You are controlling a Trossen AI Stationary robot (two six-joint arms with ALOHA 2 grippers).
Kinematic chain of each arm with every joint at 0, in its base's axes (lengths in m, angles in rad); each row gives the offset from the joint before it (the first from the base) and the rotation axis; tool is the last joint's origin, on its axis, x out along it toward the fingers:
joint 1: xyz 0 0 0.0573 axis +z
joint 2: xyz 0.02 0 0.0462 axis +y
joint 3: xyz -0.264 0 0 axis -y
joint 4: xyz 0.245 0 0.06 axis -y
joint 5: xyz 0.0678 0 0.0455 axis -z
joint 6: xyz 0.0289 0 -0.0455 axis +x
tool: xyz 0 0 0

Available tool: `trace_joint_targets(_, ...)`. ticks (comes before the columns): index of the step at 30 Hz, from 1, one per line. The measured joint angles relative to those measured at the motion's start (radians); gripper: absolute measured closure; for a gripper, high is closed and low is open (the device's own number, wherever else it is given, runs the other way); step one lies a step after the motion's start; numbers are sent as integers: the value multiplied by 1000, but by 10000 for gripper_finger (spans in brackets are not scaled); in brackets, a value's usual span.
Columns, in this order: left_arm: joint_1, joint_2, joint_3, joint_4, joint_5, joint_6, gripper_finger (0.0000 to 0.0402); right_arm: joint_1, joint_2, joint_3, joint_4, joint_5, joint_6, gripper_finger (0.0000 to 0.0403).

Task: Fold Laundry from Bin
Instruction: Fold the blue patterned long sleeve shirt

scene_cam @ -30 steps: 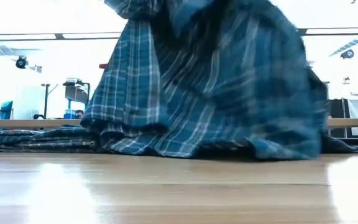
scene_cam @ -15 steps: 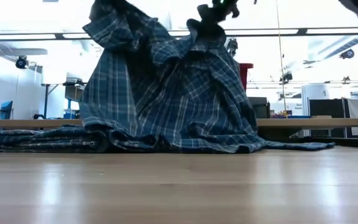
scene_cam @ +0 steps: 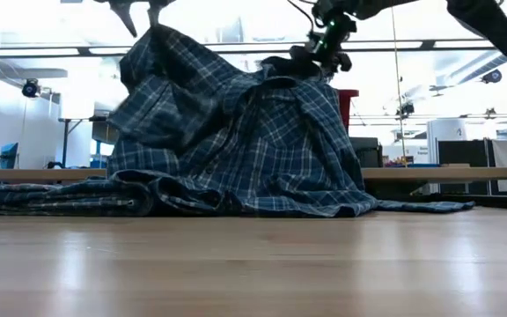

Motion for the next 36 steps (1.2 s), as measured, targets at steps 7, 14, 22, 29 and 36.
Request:
trace_joint_targets(7, 34, -57, 1, 0, 16, 28, 157, -27, -94, 1, 51, -187, -5, 92)
trace_joint_targets(14, 88, -67, 0, 0, 121, 86, 166, -27, -165, 2, -88, -89, -167, 99)
trace_joint_targets(22, 165, -27, -7, 119, -6, 65, 166, -69, -122, -6, -308, -27, -137, 110)
trace_joint_targets(29, 179, -21, -7, 245, -43, 118, 169, 32, -253, -1, -373, -371, -262, 112)
trace_joint_targets(36, 241, 7, -13, 407, -231, 198, 218, 244, -392, -39, -659, -383, -198, 129)
